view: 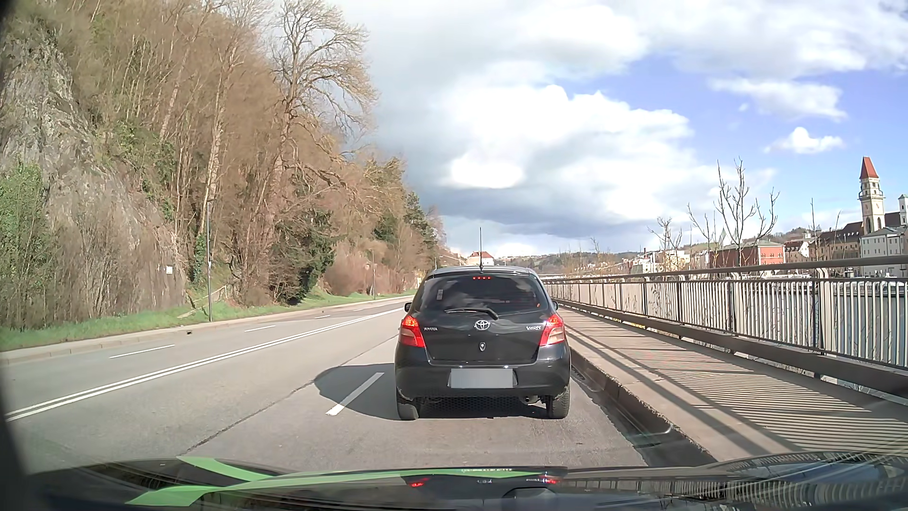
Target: Follow the waypoints while adhering to traffic rules and regulations
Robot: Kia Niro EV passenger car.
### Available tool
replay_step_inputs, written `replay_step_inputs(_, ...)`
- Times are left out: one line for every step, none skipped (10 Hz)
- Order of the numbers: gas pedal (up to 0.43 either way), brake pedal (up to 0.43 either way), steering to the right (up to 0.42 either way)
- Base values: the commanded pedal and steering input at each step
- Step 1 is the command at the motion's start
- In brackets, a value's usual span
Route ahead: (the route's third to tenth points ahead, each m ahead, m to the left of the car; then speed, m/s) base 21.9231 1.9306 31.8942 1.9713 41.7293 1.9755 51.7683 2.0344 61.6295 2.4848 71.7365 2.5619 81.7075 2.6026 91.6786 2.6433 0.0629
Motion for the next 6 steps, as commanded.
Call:
replay_step_inputs(0.000, 0.195, -0.004)
replay_step_inputs(0.000, 0.201, -0.003)
replay_step_inputs(0.000, 0.207, -0.004)
replay_step_inputs(0.000, 0.226, -0.004)
replay_step_inputs(0.000, 0.250, -0.003)
replay_step_inputs(0.000, 0.268, -0.003)
